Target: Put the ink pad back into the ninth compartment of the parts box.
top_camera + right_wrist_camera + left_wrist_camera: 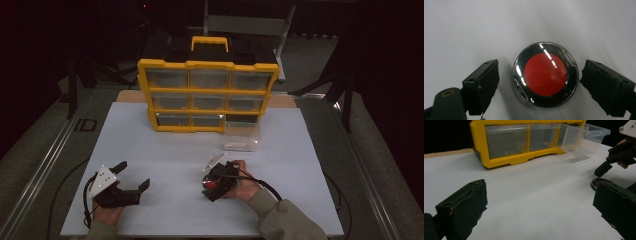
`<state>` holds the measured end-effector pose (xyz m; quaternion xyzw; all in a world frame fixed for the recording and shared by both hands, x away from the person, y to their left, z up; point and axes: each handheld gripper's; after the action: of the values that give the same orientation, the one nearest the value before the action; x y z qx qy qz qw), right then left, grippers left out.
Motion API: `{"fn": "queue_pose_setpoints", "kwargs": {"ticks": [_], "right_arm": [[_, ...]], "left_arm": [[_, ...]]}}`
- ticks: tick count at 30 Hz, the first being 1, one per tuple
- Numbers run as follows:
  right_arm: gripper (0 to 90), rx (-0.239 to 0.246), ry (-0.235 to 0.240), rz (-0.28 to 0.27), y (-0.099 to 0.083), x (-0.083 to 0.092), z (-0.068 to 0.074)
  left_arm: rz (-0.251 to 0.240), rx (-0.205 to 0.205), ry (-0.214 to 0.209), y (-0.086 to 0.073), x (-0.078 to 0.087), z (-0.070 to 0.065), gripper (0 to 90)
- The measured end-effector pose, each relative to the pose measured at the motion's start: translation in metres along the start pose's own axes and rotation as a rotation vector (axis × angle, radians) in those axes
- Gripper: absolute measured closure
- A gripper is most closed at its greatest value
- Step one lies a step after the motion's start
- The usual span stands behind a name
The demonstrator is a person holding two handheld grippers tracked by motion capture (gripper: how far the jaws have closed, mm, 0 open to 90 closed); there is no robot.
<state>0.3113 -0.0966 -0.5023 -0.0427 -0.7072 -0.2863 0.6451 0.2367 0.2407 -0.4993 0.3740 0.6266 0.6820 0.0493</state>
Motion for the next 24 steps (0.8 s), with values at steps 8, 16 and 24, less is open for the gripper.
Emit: {"fn": "queue_pose_setpoints", "kwargs": {"ticks": [8,16,24], "right_arm": [[16.3,-0.007,0.012,0.053,0.004,-0.004,-0.006],[23.7,-0.007,0.024,0.059,0.004,-0.003,-0.01],[29.1,0.012,0.028,0.074,0.004,-0.001,-0.01]], "left_arm": [[0.0,0.001,0.0,0.0,0.0,0.0,0.0],[0.002,-0.002,0.0,0.0,0.0,0.0,0.0],[0.001,-0.001,0.001,0.0,0.0,0.0,0.0]]}}
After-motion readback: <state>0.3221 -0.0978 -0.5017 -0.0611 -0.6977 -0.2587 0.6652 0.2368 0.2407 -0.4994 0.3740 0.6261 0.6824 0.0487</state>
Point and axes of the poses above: each handheld gripper's, and its own axes: x roughly backward along the jaws, y roughly out of its top, z roughly to its left, and after that the axes turned 8 degrees about z, right-handed
